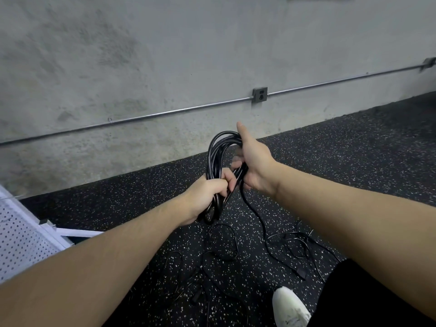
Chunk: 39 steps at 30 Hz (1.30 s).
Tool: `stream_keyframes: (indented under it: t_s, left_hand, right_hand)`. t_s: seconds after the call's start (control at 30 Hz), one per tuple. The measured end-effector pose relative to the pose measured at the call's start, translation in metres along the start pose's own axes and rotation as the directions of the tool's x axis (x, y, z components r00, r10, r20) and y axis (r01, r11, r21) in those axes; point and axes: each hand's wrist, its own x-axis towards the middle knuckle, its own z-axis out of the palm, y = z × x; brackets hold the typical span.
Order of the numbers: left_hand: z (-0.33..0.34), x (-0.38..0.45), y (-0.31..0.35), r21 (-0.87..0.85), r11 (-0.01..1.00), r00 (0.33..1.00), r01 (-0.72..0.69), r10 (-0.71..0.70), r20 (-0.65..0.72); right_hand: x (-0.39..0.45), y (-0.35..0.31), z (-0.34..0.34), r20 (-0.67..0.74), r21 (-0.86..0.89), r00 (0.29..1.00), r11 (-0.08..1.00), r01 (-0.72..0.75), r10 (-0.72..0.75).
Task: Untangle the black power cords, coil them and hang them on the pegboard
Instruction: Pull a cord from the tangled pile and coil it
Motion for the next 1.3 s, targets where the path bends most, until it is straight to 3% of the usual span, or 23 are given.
stream_keyframes:
  t_s: [0.23, 0.4, 0.47, 0.57, 0.63, 0.8, 0.87, 0.97, 1.1, 1.2, 1.3]
  left_hand:
    - [0.003, 0.006, -0.002, -0.299, 0.952, 0.995, 0.069, -0.046, 0.084]
    - [-0.001, 0.011, 0.001, -0.427, 0.904, 0.997, 0.008, -0.042, -0.071]
    - [-0.005, 0.013, 0.004, -0.492, 0.870, 0.987, -0.023, -0.058, -0.149]
    - [-0.012, 0.015, 0.004, -0.477, 0.875, 0.958, -0.079, -0.066, -0.280]
    - [-0.017, 0.016, 0.004, -0.426, 0.901, 0.937, -0.088, -0.070, -0.342]
    - [-0.025, 0.017, 0.005, -0.295, 0.954, 0.865, -0.045, -0.110, -0.489]
    - [-0.029, 0.017, 0.006, -0.252, 0.967, 0.839, -0.031, -0.112, -0.533]
    - [-0.034, 0.015, 0.006, -0.121, 0.992, 0.810, 0.017, -0.085, -0.581]
    - [-0.033, 0.012, 0.004, 0.107, 0.993, 0.773, 0.054, 0.026, -0.634]
    - [-0.037, 0.014, 0.002, 0.204, 0.976, 0.763, 0.079, 0.072, -0.642]
    - [-0.040, 0.011, -0.001, 0.374, 0.915, 0.797, 0.152, 0.111, -0.594]
  right_hand:
    - [0.003, -0.005, -0.006, 0.140, 0.044, 0.989, 0.998, -0.055, 0.048]
    - [0.010, 0.018, -0.030, 0.317, -0.393, 0.934, 0.919, -0.025, 0.161]
    - [0.009, 0.029, -0.037, 0.389, -0.585, 0.876, 0.811, -0.006, 0.287]
    - [0.006, 0.035, -0.047, 0.458, -0.799, 0.673, 0.601, 0.026, 0.581]
    - [0.003, 0.034, -0.053, 0.450, -0.865, 0.618, 0.487, 0.121, 0.645]
    - [0.008, 0.031, -0.060, 0.480, -0.875, 0.713, 0.336, 0.349, 0.511]
    - [0.012, 0.031, -0.066, 0.448, -0.894, 0.721, 0.276, 0.354, 0.528]
    - [0.014, 0.030, -0.072, 0.424, -0.905, 0.718, 0.283, 0.317, 0.552]
    - [0.016, 0.021, -0.075, 0.397, -0.916, 0.832, 0.103, 0.389, 0.388]
    - [0.018, 0.013, -0.078, 0.397, -0.918, 0.854, 0.128, 0.377, 0.336]
    - [0.014, 0.009, -0.078, 0.496, -0.867, 0.777, 0.266, 0.421, 0.387]
